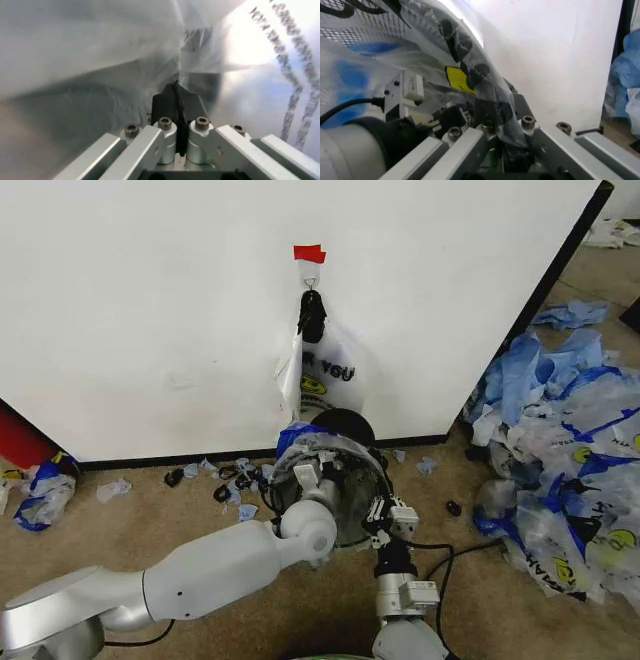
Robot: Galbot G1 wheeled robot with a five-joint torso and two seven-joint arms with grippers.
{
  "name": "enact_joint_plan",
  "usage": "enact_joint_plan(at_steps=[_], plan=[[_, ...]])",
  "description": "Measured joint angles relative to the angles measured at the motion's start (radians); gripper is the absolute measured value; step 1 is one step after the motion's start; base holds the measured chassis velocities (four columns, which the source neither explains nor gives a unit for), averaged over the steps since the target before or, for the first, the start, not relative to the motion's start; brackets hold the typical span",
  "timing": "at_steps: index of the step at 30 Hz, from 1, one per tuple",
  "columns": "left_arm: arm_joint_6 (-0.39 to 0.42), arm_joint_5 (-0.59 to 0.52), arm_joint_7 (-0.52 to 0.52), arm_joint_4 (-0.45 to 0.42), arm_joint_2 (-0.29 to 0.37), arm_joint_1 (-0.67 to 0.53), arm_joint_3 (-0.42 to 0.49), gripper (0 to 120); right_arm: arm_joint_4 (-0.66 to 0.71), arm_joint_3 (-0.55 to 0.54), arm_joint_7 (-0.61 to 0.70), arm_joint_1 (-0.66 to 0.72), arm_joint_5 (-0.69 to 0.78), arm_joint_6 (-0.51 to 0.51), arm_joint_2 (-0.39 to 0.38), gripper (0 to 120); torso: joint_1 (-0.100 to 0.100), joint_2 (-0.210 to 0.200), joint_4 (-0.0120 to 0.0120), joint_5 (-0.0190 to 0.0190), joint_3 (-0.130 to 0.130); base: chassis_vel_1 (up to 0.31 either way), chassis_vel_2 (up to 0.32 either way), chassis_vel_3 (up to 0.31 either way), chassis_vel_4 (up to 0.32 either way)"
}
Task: Pick up the garbage bag from the wall and place it over the trash bin.
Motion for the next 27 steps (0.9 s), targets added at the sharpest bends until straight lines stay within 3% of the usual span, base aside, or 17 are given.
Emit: enact_joint_plan(at_steps=[6, 13, 27], plan=[[0.001, 0.002, -0.002, -0.037, 0.013, 0.017, 0.019, 0, -0.004, 0.011, 0.006, 0.004, 0.027, -0.002, -0.001, 0, 0.0, 0.0, 0.0001, 0.0, 0.0, 0.0, 0.0, 0.0, 0.0], [0.005, -0.01, -0.01, -0.089, 0.02, -0.018, 0.08, 0, 0.043, 0.035, 0.05, 0.005, 0.18, -0.036, 0.008, 0, 0.0, 0.0, -0.0004, -0.0001, 0.0, 0.0, 0.0, 0.0, 0.0], [0.01, -0.008, -0.024, -0.22, 0.155, 0.036, 0.057, 0, 0.11, 0.059, 0.154, 0.078, 0.567, -0.091, 0.003, 0, 0.0, 0.0, 0.0001, -0.0001, 0.0, 0.0, 0.0, 0.0, 0.0]])
